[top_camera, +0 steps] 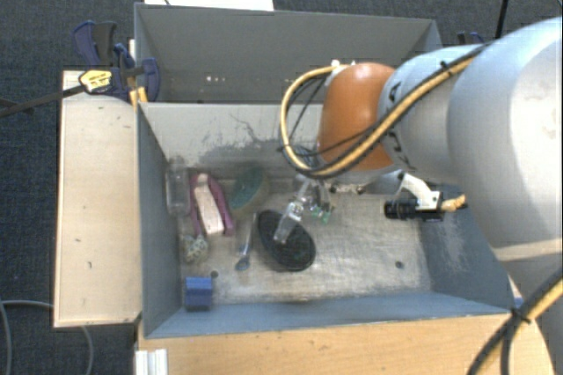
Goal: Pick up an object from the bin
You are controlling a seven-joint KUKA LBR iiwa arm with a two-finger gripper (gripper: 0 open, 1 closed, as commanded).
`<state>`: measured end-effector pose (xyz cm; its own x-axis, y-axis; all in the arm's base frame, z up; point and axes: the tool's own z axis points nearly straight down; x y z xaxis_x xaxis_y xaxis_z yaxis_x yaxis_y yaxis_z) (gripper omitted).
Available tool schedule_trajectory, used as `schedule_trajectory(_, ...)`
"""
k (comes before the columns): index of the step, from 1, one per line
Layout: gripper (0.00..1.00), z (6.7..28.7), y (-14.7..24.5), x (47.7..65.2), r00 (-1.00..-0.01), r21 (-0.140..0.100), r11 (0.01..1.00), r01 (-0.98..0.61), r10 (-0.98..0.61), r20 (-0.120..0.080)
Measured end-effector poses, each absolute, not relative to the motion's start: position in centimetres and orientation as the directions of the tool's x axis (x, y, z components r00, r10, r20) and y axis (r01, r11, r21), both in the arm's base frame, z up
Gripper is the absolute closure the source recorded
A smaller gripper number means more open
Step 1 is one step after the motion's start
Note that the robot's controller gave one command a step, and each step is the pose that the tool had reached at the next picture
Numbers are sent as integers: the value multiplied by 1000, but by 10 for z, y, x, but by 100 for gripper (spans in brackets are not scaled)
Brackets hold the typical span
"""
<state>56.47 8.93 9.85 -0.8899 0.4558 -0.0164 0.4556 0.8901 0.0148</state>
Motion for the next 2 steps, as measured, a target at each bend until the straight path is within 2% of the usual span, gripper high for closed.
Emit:
schedule_trajectory(1, 100, 101, 93, 564, -893, 14, 893, 450, 450, -7)
schedule_trajectory(2, 100, 101, 89, 568, -892, 20, 892, 451, 452, -30)
